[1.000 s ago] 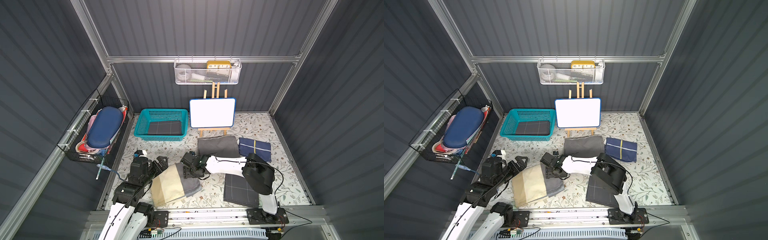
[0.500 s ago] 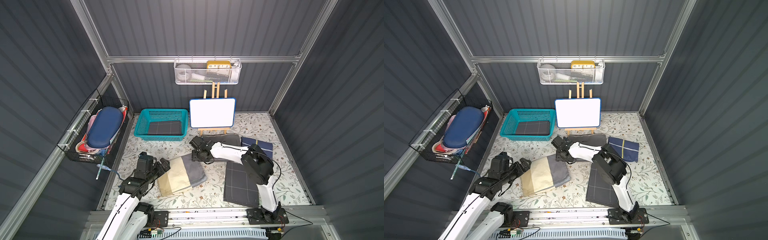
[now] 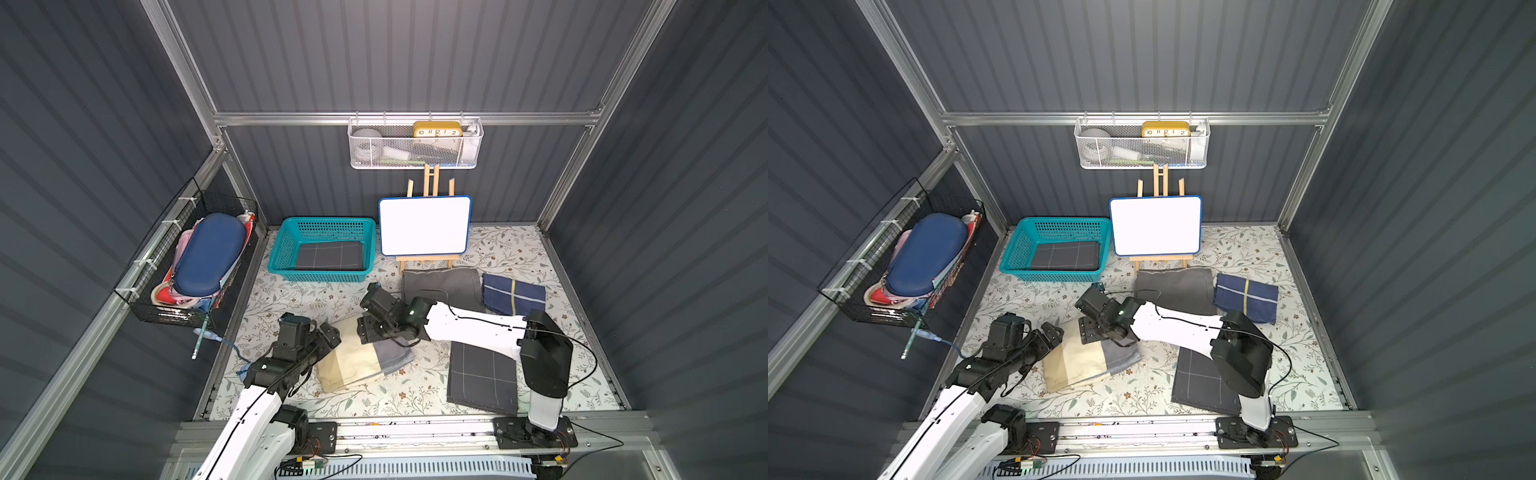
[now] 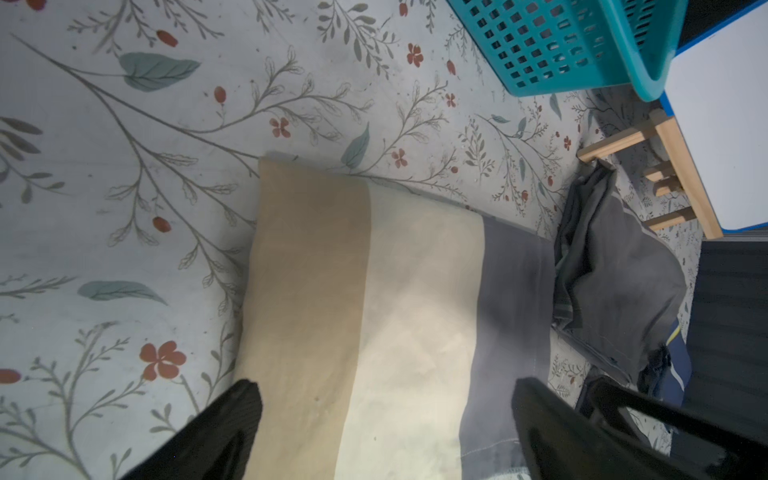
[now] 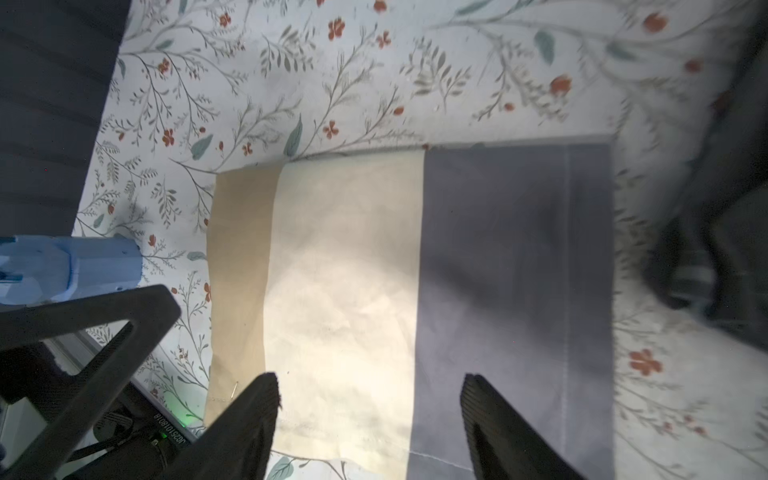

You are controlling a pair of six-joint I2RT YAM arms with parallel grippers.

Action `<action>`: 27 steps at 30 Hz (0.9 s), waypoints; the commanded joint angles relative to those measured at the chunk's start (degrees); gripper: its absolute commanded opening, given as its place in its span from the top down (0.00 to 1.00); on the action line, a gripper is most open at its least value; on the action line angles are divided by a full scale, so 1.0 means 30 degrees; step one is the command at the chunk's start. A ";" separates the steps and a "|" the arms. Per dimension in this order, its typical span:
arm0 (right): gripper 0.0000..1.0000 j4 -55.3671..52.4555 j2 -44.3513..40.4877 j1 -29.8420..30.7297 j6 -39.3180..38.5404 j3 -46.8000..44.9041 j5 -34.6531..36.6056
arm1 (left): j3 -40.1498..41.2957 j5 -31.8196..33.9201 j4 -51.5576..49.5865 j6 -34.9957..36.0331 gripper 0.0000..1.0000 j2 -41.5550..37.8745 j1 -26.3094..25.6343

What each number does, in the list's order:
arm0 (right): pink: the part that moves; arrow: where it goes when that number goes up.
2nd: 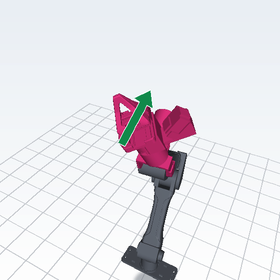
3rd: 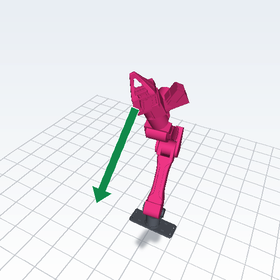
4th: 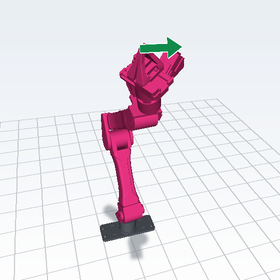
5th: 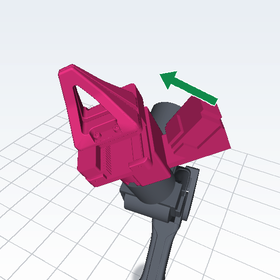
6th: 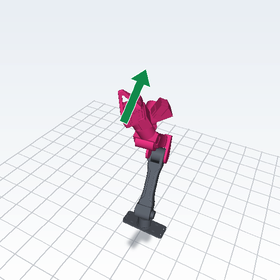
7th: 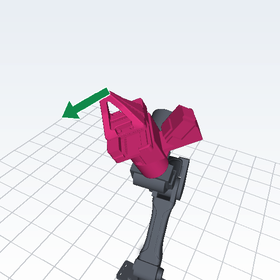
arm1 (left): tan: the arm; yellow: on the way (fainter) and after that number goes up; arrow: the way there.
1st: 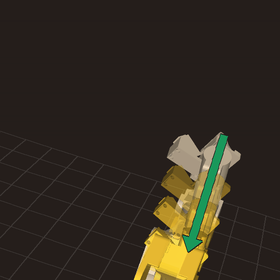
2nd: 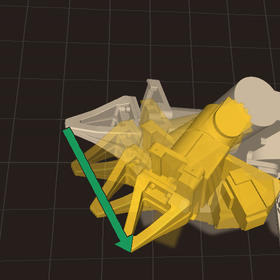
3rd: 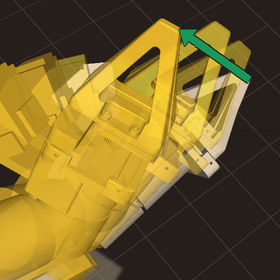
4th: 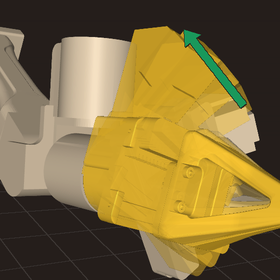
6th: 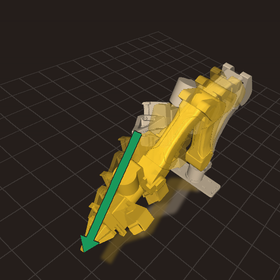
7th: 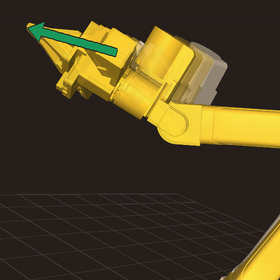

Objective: Put the folded pillowcase in the basket
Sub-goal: Move the pillowcase to the center of the board.

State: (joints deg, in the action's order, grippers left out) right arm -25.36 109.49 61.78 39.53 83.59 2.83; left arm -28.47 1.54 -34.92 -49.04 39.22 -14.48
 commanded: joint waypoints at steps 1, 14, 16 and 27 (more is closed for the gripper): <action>0.25 0.0452 0.1575 0.0642 0.1018 -0.0010 -0.0801 | 0.0232 0.0774 -0.0625 -0.1178 0.00 -0.0273 0.0022; 0.24 -0.0122 0.4899 -0.1738 0.1139 0.1399 0.0066 | 0.1140 0.0761 -0.0106 -0.1538 0.00 -0.1415 0.0022; 0.24 -0.0114 0.5174 -0.2389 0.1128 0.1455 0.0008 | 0.1228 0.0473 0.0292 -0.1322 0.00 -0.0932 0.0021; 0.24 -0.0122 0.3484 -0.3249 -0.0498 0.1950 -0.1049 | 0.1565 -0.1635 0.3748 0.0856 0.00 0.2472 0.0022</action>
State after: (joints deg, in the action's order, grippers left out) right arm -22.92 122.54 51.79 40.49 89.03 0.10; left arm -24.27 -0.08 -28.45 -50.46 44.03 -14.48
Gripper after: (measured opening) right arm 0.761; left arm 0.997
